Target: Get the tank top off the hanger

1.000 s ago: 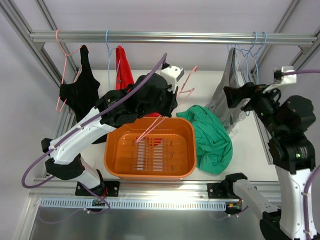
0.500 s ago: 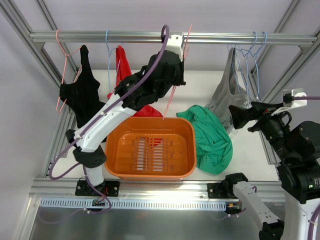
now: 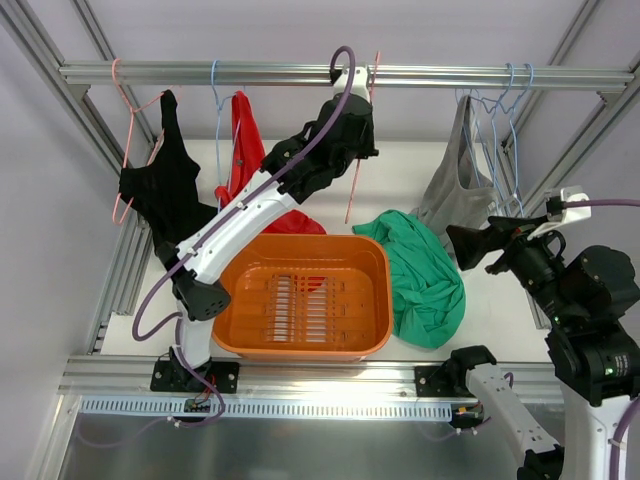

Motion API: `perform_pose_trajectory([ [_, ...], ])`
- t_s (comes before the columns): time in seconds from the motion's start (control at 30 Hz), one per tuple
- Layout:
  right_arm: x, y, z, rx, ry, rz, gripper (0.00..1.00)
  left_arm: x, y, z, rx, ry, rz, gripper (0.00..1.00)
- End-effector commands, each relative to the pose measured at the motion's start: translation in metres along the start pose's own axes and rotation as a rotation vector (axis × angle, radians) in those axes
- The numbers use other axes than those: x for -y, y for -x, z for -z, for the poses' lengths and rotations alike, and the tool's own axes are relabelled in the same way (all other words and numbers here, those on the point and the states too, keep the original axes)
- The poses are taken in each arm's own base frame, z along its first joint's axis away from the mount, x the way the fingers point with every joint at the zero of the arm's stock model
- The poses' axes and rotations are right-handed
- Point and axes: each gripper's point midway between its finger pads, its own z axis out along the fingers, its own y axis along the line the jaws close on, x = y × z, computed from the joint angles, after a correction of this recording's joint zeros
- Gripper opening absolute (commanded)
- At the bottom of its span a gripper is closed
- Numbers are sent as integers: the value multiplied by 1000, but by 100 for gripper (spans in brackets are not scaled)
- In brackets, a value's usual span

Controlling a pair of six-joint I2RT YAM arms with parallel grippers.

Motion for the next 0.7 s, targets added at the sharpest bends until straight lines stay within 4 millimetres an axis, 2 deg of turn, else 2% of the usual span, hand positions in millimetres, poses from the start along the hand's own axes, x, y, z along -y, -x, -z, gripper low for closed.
perform_pose_trajectory([
  [0.0, -4, 0, 1, 8, 25, -2, 99, 2, 18, 16, 47, -27, 94, 0],
  [0.03, -4, -1, 1, 6, 25, -1, 98, 0, 10, 13, 30, -22, 88, 0],
  [0.2, -3, -13, -9, -40, 33, -12, 99, 0, 7, 20, 13, -36, 94, 0],
  [0.23, -3, -17, -10, -52, 40, -11, 99, -1, 7, 22, 14, -38, 93, 22],
  [0.3, -5, -30, -17, -99, 68, -5, 100, -1, 14, 33, 25, -55, 93, 45],
  [0.33, -5, -36, -20, -122, 77, -6, 99, -3, 11, 36, 18, -50, 85, 72],
  [0.37, -5, -42, -23, -145, 84, -10, 100, -5, 22, 49, 40, -60, 89, 95],
  [0.43, -5, -65, -34, -230, 116, -26, 100, -9, 21, 60, 41, -56, 56, 99],
  [0.5, -4, -82, -43, -289, 134, -42, 99, -17, 33, 82, 73, -53, 46, 99],
  [0.53, 1, -96, -47, -328, 118, -57, 99, -22, 17, 83, 43, -40, 26, 99],
  [0.57, 5, -103, -50, -347, 98, -61, 100, -29, 28, 105, 70, -51, 43, 99],
  [0.6, 17, -113, -52, -380, 35, -59, 99, -33, 27, 115, 70, -54, 49, 99],
  [0.63, 27, -125, -56, -432, -8, -55, 99, -40, 5, 116, 30, -42, 30, 99],
  [0.67, 36, -136, -58, -473, -46, -50, 99, -49, 16, 138, 60, -58, 55, 99],
])
